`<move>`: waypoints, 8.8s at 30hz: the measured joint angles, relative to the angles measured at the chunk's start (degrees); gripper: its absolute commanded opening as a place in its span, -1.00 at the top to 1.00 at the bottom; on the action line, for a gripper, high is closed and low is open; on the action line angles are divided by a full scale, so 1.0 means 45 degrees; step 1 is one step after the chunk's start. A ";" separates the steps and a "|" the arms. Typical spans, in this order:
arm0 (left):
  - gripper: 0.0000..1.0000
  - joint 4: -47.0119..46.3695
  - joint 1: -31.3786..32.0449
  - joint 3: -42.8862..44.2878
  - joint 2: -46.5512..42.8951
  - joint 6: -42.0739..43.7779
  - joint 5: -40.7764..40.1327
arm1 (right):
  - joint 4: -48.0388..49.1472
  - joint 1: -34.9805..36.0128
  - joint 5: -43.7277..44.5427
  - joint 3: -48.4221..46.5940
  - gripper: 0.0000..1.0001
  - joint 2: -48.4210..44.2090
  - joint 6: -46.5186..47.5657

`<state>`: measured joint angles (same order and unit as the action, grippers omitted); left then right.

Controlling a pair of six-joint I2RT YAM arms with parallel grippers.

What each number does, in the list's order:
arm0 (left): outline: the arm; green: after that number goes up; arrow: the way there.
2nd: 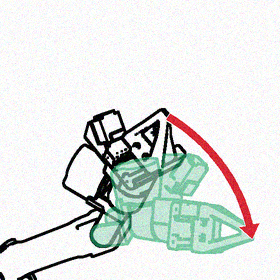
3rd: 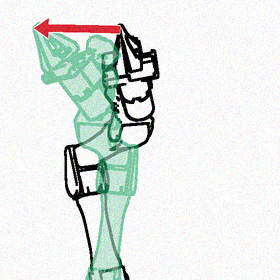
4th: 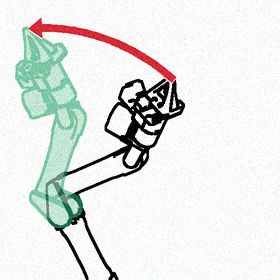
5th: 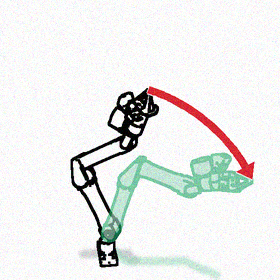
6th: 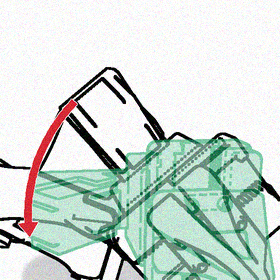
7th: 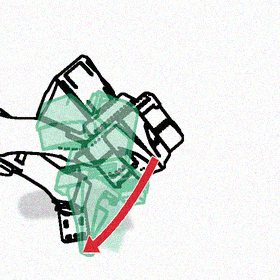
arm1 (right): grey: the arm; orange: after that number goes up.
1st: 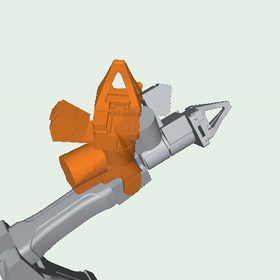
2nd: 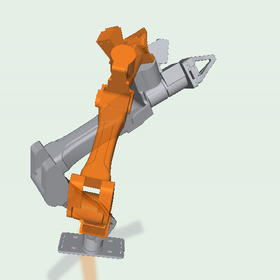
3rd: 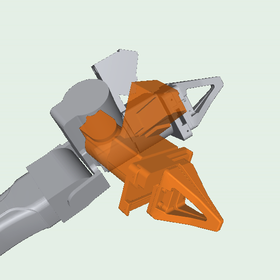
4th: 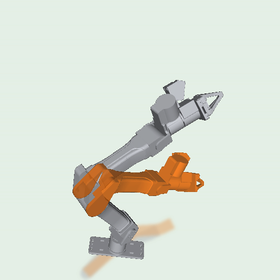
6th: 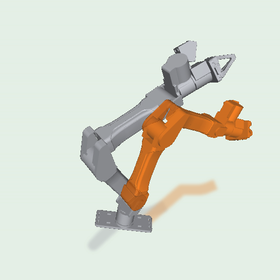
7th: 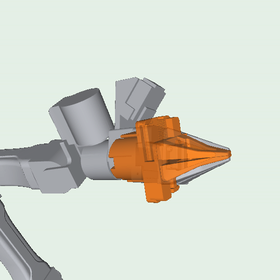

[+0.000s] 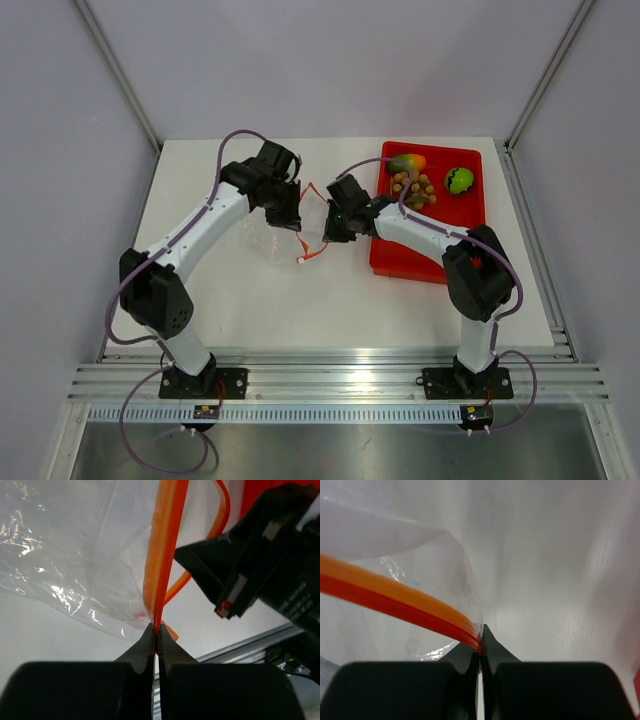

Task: Place the food in the zip-top bag and seal the zipper
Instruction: Open the zipper of the food storage bag, then pick up the fake fruit from the bin, then place the fake fruit in the zipper food storage bag, then adjust the zipper food storage bag at the center of the board, then adjust the fake fruit in the bin.

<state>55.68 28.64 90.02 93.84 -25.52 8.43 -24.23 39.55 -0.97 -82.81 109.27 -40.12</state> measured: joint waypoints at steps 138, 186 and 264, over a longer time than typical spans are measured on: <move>1.00 -0.0738 0.1948 0.1938 0.1554 -0.2448 0.0627 | -0.0466 -0.0699 0.1846 0.3555 -0.21 -0.5887 -0.1491; 1.00 -0.2011 0.1175 0.1039 0.1379 -0.2594 0.3531 | -0.2730 -0.0622 0.3589 0.3439 -0.83 -0.7737 -0.1443; 1.00 0.0049 -0.0005 0.1642 0.1005 0.0641 -0.0267 | -0.2006 -0.6839 0.0913 -0.4818 -0.59 0.3167 0.1559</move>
<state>55.90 28.62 97.41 98.37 -22.63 7.22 -33.26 8.78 3.14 -104.49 123.52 -33.10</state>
